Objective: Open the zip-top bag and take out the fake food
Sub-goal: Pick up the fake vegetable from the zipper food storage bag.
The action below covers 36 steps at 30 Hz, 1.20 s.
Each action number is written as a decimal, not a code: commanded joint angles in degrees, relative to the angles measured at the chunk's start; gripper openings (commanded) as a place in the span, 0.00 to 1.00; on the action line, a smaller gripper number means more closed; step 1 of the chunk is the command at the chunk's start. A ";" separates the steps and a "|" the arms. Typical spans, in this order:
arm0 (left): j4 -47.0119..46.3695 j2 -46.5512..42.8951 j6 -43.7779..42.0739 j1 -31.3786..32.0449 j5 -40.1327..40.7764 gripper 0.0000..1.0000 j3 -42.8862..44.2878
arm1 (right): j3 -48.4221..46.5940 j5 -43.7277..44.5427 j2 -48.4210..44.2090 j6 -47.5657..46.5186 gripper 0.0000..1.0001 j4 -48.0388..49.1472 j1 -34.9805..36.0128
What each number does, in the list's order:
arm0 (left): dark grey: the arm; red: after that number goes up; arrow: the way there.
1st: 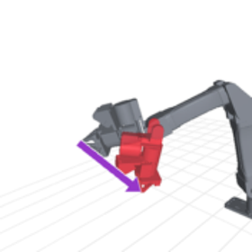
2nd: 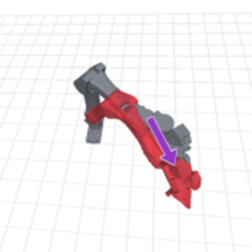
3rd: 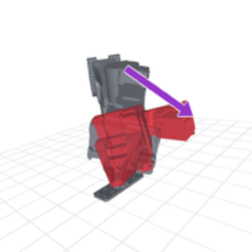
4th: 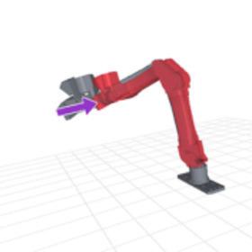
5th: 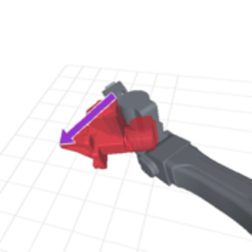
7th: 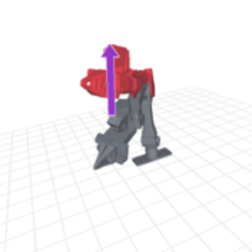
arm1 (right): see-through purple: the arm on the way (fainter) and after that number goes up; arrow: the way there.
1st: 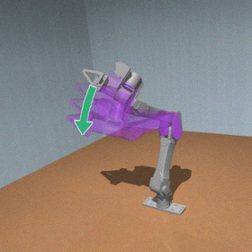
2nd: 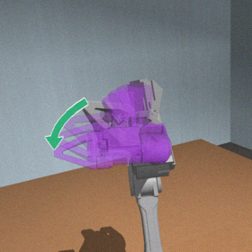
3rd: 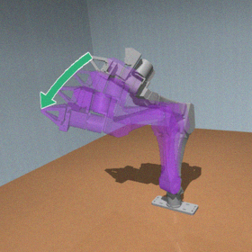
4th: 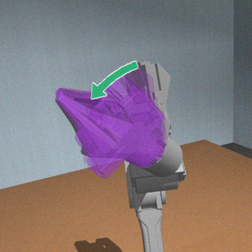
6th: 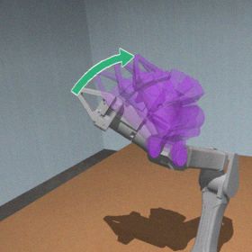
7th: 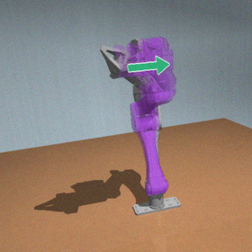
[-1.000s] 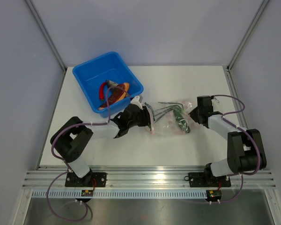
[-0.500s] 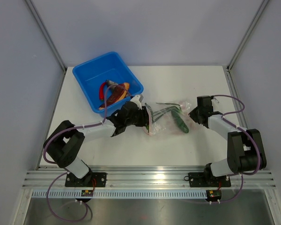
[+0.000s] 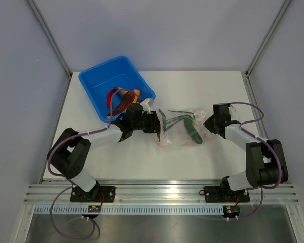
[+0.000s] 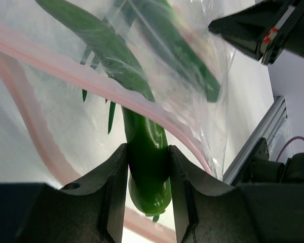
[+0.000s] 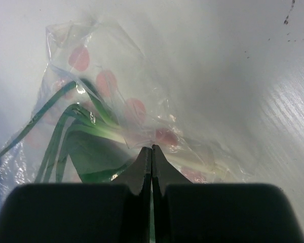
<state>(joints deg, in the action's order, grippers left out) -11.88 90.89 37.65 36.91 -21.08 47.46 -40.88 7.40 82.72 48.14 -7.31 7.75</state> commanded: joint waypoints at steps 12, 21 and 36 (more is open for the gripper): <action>-3.50 6.58 -0.55 -0.61 3.42 0.29 7.82 | -1.74 -1.95 -0.10 -2.35 0.00 1.69 -0.37; 5.64 5.00 -7.77 -2.97 0.61 0.30 11.60 | -1.39 -4.15 -0.63 -4.46 0.00 3.36 -0.37; 17.59 -1.33 -11.46 -4.39 -0.98 0.27 10.29 | -2.27 -2.39 -0.01 -4.37 0.00 1.77 -0.37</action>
<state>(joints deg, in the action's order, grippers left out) 5.23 94.35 27.20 32.56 -20.75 58.39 -40.91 3.86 82.83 44.53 -5.85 7.70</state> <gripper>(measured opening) 0.368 0.009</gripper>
